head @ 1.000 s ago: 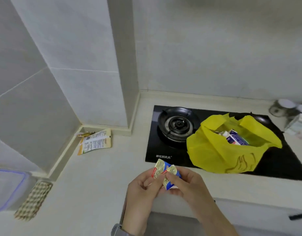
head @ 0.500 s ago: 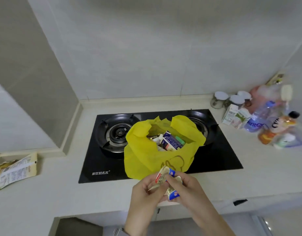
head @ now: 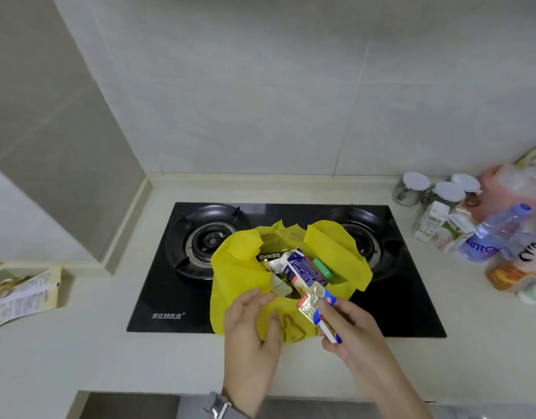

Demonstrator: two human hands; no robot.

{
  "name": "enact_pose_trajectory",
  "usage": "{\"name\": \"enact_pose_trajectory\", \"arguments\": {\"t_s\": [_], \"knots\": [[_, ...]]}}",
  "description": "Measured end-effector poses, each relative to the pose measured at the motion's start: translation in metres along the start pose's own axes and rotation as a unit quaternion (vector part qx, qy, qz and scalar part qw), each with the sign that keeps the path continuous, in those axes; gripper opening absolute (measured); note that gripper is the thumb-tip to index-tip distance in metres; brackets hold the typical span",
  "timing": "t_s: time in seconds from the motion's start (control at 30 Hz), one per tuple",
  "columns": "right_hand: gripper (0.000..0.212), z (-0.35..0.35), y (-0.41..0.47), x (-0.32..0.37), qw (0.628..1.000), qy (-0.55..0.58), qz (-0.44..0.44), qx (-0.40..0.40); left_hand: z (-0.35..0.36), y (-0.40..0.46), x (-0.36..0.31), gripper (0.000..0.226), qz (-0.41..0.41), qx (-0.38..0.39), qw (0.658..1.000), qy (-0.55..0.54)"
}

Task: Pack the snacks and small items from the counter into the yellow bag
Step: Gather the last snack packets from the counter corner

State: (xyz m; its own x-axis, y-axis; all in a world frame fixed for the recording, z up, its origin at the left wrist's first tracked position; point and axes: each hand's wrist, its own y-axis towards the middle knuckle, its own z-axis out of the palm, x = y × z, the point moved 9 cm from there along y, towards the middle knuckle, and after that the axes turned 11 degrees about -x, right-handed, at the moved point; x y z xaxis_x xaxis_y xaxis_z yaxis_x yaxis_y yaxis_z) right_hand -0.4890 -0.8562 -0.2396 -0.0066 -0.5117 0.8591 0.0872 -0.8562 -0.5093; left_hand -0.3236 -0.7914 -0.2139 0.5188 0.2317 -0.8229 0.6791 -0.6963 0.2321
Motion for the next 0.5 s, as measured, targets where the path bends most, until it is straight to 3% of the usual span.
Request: {"name": "enact_pose_trajectory", "arguments": {"t_s": [0.07, 0.23, 0.37, 0.5], "knots": [[0.01, 0.007, 0.009, 0.018, 1.0, -0.008, -0.024, 0.004, -0.006, 0.019, 0.009, 0.026, 0.022, -0.065, 0.994, 0.083], [0.011, 0.031, 0.052, 0.046, 0.992, -0.103, -0.079, -0.004, 0.009, 0.061, 0.062, 0.034, -0.233, 0.005, 0.969, 0.085], [0.017, 0.056, 0.097, 0.025, 0.975, -0.209, -0.069, -0.013, 0.022, 0.08, 0.086, 0.054, -0.239, 0.102, 0.965, 0.03], [0.021, 0.085, 0.125, 0.006, 0.938, -0.325, -0.12, -0.008, 0.013, 0.091, 0.097, 0.059, -0.232, 0.096, 0.968, -0.002]]}}
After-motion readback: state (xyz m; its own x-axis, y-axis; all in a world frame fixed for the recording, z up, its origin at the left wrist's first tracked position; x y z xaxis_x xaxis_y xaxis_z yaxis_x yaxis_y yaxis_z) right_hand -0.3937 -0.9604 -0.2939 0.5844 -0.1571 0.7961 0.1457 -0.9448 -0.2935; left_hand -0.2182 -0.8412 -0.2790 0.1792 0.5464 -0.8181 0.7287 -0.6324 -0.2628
